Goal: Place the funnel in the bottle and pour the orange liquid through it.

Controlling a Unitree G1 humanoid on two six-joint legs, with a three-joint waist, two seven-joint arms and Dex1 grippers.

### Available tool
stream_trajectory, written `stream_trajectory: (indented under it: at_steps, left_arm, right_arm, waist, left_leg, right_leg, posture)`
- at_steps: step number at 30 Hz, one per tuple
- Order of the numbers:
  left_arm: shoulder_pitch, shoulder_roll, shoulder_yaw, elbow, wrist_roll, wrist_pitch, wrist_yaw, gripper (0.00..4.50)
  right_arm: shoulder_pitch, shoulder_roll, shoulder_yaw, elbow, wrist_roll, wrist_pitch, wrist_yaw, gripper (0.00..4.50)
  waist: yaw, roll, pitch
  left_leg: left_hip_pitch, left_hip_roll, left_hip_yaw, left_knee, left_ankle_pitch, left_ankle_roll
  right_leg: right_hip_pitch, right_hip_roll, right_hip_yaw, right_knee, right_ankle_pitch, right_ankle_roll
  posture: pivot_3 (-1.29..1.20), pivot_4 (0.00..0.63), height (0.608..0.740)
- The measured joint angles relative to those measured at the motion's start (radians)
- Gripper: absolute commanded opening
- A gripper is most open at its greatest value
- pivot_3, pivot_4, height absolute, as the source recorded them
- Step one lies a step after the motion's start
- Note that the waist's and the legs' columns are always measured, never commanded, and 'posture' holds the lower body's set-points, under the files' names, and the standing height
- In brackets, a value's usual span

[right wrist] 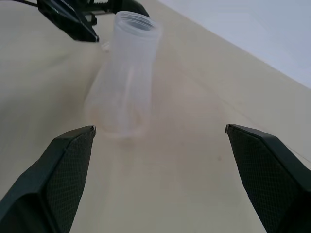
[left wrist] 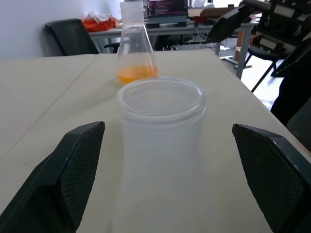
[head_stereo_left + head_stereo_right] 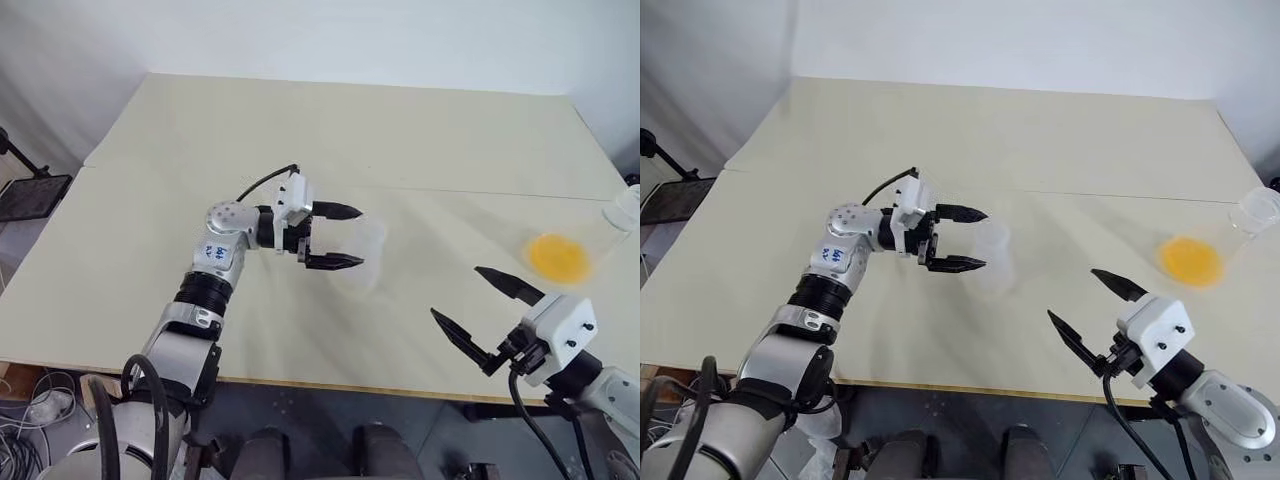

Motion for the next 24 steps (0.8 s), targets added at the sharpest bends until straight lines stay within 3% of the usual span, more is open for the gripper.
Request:
stream_trajectory:
  at_steps: [5,8,18,24]
  left_arm:
    - [0.087,0.070,0.059,-0.085,-0.023,0.021,0.019,4.47]
    - [0.171,0.122,0.131,-0.155,-0.033,0.033,0.109,4.47]
    - [0.679,0.278,0.464,-0.342,-0.027,0.086,0.540,4.47]
    - [0.894,0.276,0.554,-0.576,-0.105,0.215,0.623,4.47]
  right_arm:
    - [-0.054,-0.008,0.058,0.045,0.001,-0.002,0.039,4.50]
    - [-0.119,-0.018,0.101,0.089,0.006,-0.003,0.071,4.50]
    - [-0.331,-0.045,0.170,0.219,0.033,-0.018,0.172,4.50]
    - [-0.354,-0.073,0.181,0.266,0.048,-0.020,0.218,4.50]
  waist:
    - [-0.005,0.001,0.000]
    - [-0.006,0.002,0.000]
    - [-0.015,0.003,0.001]
    - [0.007,0.003,0.001]
  left_leg:
    - [0.001,0.001,0.000,0.000,0.000,0.000]
    - [0.001,0.001,-0.001,0.000,0.000,0.000]
    - [0.001,0.004,-0.004,0.000,0.000,0.000]
    - [0.000,-0.002,-0.010,0.000,0.000,0.002]
  right_leg:
    - [0.000,0.000,0.000,0.001,0.000,0.000]
    - [0.000,0.000,0.000,0.001,0.000,0.000]
    - [0.000,-0.006,-0.004,0.001,0.000,0.000]
    - [0.004,-0.015,-0.010,-0.002,0.000,0.000]
  posture:
    - [0.00,0.150,0.740]
    - [0.00,0.150,0.740]
    - [0.00,0.150,0.740]
    - [0.00,0.150,0.740]
